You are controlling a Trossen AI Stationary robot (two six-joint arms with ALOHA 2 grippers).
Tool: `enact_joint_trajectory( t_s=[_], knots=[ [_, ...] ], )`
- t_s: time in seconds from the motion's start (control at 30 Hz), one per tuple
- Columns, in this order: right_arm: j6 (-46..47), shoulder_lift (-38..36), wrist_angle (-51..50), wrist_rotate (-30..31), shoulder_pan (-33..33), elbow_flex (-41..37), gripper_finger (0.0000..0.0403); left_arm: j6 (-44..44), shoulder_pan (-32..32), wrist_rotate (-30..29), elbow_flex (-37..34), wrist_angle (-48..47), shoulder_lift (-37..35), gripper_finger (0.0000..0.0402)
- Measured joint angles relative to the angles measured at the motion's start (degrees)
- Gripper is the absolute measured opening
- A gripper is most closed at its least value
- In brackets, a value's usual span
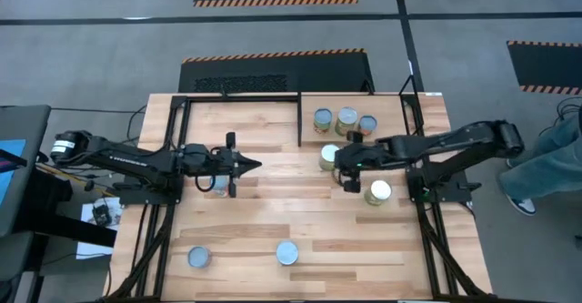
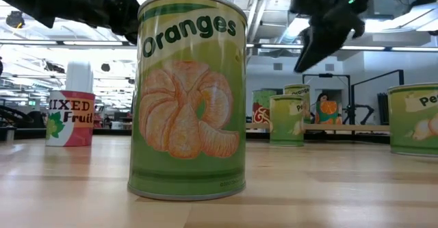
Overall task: Pick and place cans onto a shelf
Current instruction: Put the left canned pears on the shelf
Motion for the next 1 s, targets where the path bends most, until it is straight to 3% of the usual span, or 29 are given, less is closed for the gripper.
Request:
enact_joint_trajectory(
  t_s=[0.23,0.43,0.7,1.0],
  knots=[
    [-4.87,9.30,-8.11,0.32,-3.64,5.58,0.0175,0.03,0.02,-0.47,-0.02,-0.26,0.07,0.0000],
    [-7.99,14.40,-9.38,0.37,-5.61,7.88,0.0173,0.01,0.02,-0.76,-0.02,-0.59,0.07,0.0000],
    [-9.83,17.48,-9.94,1.34,-5.60,9.35,0.0096,0.05,0.02,-0.89,-0.02,-1.02,0.07,0.0000],
    [-8.35,15.92,-12.16,-0.74,-5.88,10.58,0.0010,0.03,0.02,-0.93,-0.02,-1.22,0.09,0.0000]
  ],
)
